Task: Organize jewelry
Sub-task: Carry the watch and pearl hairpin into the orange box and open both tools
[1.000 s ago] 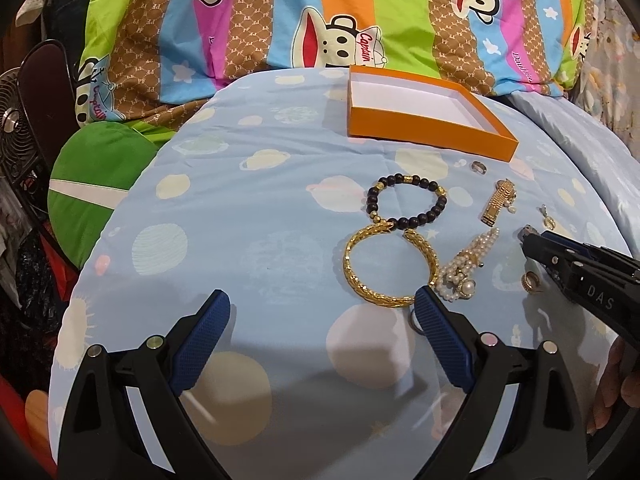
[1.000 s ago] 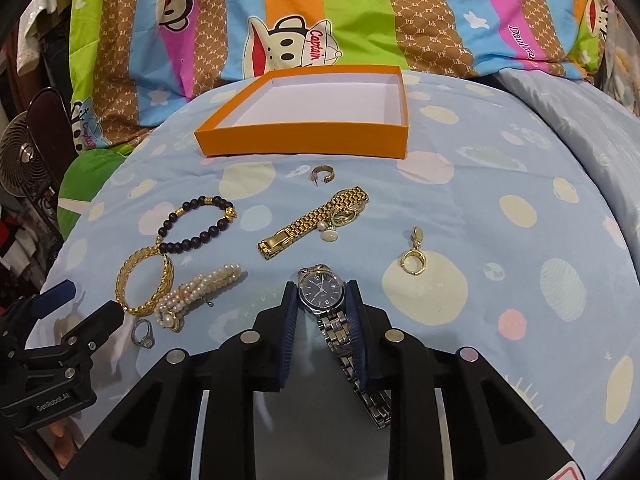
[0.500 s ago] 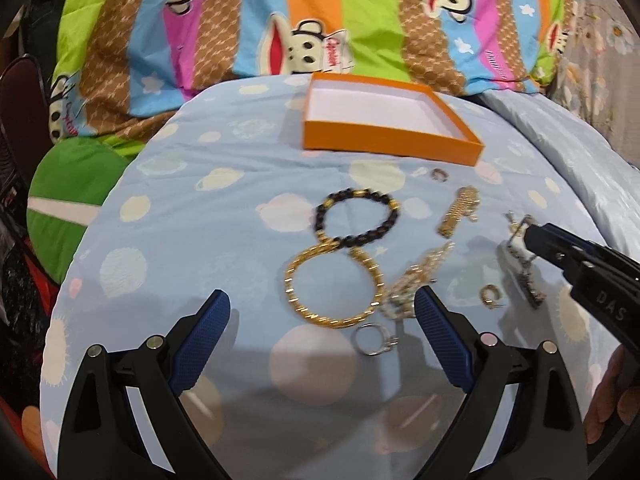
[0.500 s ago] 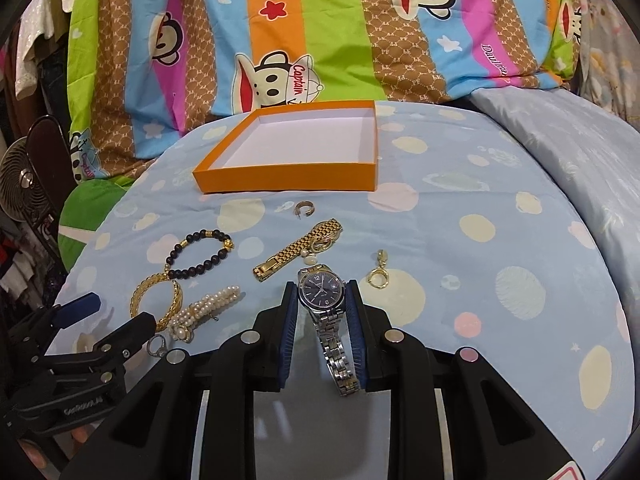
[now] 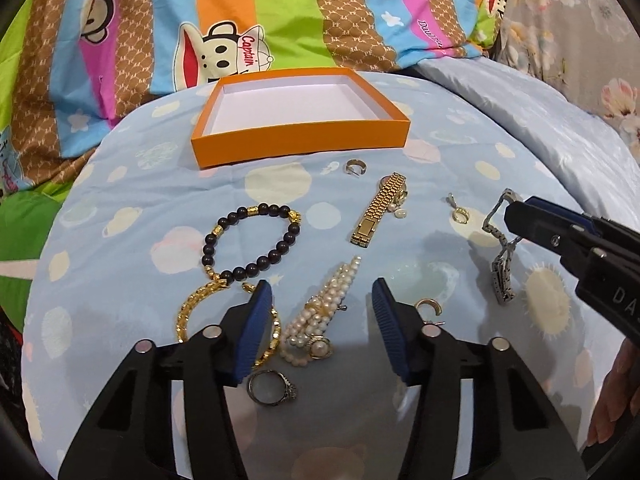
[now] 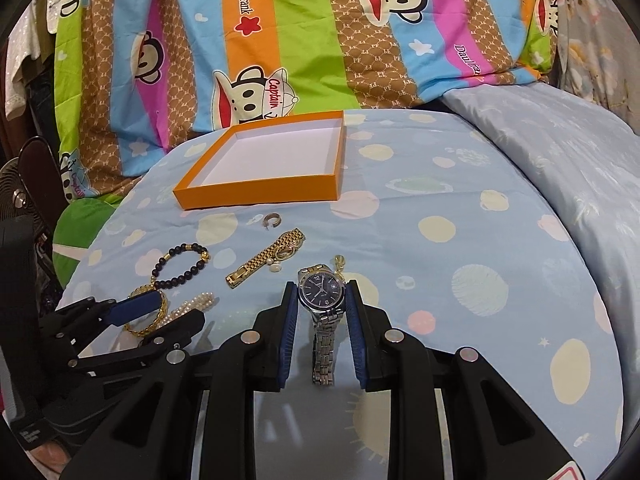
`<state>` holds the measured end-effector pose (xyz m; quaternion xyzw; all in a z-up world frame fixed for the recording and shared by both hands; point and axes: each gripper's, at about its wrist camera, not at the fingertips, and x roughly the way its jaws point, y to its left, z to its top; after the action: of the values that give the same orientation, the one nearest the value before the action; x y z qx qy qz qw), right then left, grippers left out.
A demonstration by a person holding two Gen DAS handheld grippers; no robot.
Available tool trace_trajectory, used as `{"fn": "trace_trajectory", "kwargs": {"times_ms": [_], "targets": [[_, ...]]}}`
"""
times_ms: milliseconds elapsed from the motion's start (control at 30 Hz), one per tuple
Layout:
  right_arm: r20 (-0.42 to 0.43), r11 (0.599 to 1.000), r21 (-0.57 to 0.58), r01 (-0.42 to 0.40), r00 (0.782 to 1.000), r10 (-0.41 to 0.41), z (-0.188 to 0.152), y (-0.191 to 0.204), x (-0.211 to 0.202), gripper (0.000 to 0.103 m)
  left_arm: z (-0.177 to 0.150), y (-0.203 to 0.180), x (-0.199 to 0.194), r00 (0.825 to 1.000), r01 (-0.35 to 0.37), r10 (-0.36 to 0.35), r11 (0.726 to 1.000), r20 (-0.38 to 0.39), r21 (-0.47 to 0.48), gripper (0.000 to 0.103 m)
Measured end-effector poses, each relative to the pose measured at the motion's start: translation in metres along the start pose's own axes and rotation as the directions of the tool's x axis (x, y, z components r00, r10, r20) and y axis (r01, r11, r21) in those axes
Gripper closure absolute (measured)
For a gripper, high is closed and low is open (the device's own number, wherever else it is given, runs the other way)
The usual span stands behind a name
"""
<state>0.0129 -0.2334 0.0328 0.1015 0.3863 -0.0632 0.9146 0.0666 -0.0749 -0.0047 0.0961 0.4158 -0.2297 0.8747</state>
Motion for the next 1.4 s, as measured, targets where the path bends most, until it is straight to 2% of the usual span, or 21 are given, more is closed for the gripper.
{"fn": "trace_trajectory", "kwargs": {"times_ms": [67,133,167,233,467,600,800,867,1067,1200,1400], "targets": [[0.001,1.0,-0.002,-0.003,1.0,0.003,0.0,0.001,0.0,0.08,-0.001,-0.001,0.0,1.0,-0.008,0.008,1.0,0.006,0.006,0.073],[0.002,1.0,-0.001,-0.006,1.0,0.006,0.0,0.002,-0.001,0.08,0.0,0.0,0.0,1.0,0.0,0.0,1.0,0.008,0.0,0.08],[0.002,1.0,-0.002,-0.008,1.0,0.008,0.0,0.002,-0.001,0.08,0.0,0.002,-0.001,1.0,0.006,-0.006,1.0,0.008,-0.004,0.088],[0.004,1.0,-0.003,-0.011,1.0,0.011,0.0,0.003,-0.002,0.08,0.0,0.005,-0.004,0.999,0.038,-0.038,0.999,0.008,-0.02,0.093],[0.031,0.999,-0.011,-0.033,0.999,0.033,0.006,0.01,-0.013,0.08,0.005,0.021,-0.033,0.99,0.134,-0.129,0.987,0.051,-0.088,0.095],[0.057,0.998,-0.018,-0.055,0.997,0.056,0.017,0.015,-0.019,0.08,0.015,0.033,-0.053,0.983,0.168,-0.157,0.979,0.097,-0.116,0.095],[0.104,0.996,-0.039,-0.08,0.991,0.084,0.053,0.016,-0.016,0.08,0.055,0.047,-0.071,0.973,0.17,-0.149,0.98,0.178,-0.107,0.095],[0.123,0.995,-0.052,-0.086,0.988,0.092,0.071,0.015,-0.01,0.08,0.077,0.053,-0.07,0.969,0.161,-0.139,0.982,0.205,-0.094,0.095],[0.147,0.992,-0.061,-0.113,0.982,0.121,0.134,0.013,0.031,0.08,0.144,0.063,-0.038,0.967,0.066,-0.048,0.996,0.249,-0.063,0.095],[0.123,0.991,-0.06,-0.119,0.984,0.125,0.174,0.014,0.074,0.08,0.18,0.07,0.01,0.976,0.031,-0.015,0.997,0.217,-0.071,0.095],[0.039,0.995,-0.043,-0.093,0.995,0.095,0.203,0.014,0.14,0.08,0.217,0.079,0.077,0.987,-0.02,0.034,0.996,0.155,-0.092,0.095]]}}
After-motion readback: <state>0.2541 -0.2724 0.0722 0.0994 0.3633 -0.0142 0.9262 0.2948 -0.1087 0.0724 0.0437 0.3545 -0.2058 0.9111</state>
